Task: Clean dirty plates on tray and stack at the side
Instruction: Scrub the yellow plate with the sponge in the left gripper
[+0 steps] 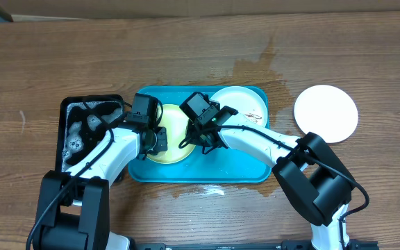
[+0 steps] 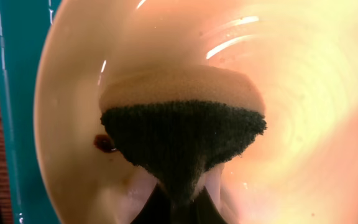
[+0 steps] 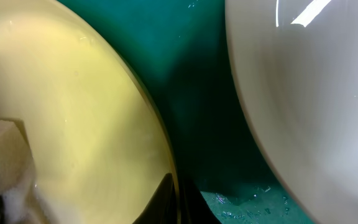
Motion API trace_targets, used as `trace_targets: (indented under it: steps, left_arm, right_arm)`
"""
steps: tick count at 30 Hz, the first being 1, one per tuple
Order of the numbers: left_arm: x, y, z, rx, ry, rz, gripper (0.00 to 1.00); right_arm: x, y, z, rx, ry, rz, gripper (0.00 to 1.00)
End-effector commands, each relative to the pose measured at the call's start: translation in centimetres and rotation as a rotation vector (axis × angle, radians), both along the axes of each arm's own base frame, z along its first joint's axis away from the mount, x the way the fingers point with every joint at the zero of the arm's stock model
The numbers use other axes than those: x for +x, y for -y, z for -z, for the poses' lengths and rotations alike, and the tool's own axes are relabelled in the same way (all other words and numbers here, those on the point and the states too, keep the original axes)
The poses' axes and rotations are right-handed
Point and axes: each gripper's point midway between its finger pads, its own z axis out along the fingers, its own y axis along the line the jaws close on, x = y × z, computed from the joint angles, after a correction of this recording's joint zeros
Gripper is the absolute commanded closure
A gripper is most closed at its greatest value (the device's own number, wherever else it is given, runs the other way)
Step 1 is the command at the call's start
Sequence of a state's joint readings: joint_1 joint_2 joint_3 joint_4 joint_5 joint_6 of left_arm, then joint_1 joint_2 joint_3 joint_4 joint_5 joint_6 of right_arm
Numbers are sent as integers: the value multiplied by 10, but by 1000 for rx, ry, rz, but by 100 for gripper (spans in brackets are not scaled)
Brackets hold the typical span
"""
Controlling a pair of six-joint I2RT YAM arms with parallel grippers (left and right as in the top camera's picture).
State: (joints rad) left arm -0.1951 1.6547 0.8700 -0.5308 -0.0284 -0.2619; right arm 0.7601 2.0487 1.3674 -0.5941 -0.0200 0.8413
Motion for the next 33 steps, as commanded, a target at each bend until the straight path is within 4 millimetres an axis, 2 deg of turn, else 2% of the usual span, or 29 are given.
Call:
trace_targets:
  steps: [1, 17, 25, 33]
  left_arm:
    - [-10, -17, 11, 91, -26, 5, 96]
    - [3, -22, 10, 145, 22, 74, 96]
    - [10, -38, 12, 252, 41, 88, 96]
    - [22, -36, 8, 257, 89, 112, 96]
  right_arm:
    - [-4, 10, 17, -43, -24, 16, 96]
    - [-4, 10, 17, -43, -24, 16, 96]
    - [-4, 10, 17, -43, -24, 16, 96]
    - [-4, 10, 17, -43, -23, 16, 96]
